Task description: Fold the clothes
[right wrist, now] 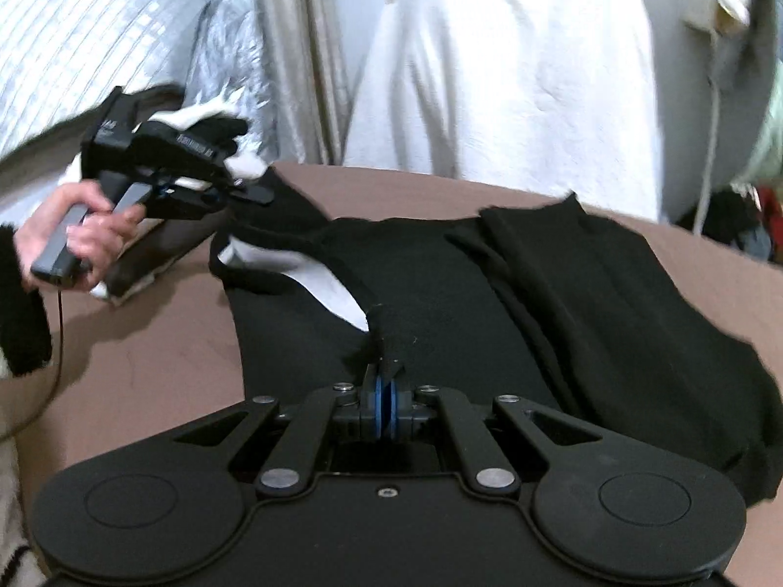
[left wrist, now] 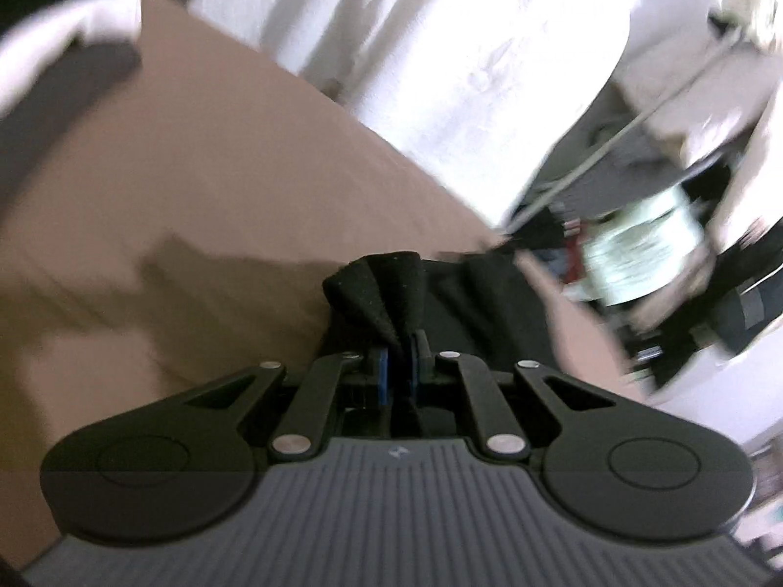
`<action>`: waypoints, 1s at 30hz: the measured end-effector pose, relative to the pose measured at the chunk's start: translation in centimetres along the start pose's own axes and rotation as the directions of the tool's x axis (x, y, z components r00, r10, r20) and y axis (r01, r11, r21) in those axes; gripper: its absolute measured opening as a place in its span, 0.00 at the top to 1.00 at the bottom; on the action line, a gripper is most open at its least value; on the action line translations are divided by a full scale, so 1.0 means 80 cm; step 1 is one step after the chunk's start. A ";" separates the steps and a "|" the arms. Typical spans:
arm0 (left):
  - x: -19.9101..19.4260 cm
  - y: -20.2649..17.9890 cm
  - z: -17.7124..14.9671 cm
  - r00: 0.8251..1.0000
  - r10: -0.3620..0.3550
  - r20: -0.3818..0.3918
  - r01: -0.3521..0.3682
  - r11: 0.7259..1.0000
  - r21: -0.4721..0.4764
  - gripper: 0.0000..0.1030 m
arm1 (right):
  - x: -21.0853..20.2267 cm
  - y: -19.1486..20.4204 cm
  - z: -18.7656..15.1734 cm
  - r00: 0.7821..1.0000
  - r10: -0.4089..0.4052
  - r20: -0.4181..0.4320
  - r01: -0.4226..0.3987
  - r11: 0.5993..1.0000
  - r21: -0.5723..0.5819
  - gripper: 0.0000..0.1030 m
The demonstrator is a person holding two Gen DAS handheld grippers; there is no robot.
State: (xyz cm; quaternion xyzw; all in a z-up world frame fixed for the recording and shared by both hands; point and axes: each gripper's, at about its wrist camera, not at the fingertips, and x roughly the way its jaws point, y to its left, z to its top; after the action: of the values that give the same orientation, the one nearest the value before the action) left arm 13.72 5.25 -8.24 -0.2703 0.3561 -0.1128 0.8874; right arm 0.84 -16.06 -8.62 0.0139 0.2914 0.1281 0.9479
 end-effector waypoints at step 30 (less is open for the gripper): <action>0.321 -0.334 0.066 0.996 0.048 -0.078 -0.009 0.899 0.438 0.64 | -0.030 -0.297 -0.011 0.926 -0.368 -0.085 0.368 0.832 0.415 0.97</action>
State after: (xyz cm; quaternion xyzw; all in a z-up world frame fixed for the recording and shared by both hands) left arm 35.67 -24.87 -4.80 -0.0539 0.3639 -0.1885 0.9106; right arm 4.02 -39.68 -10.43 0.1628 0.3101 -0.1229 0.9286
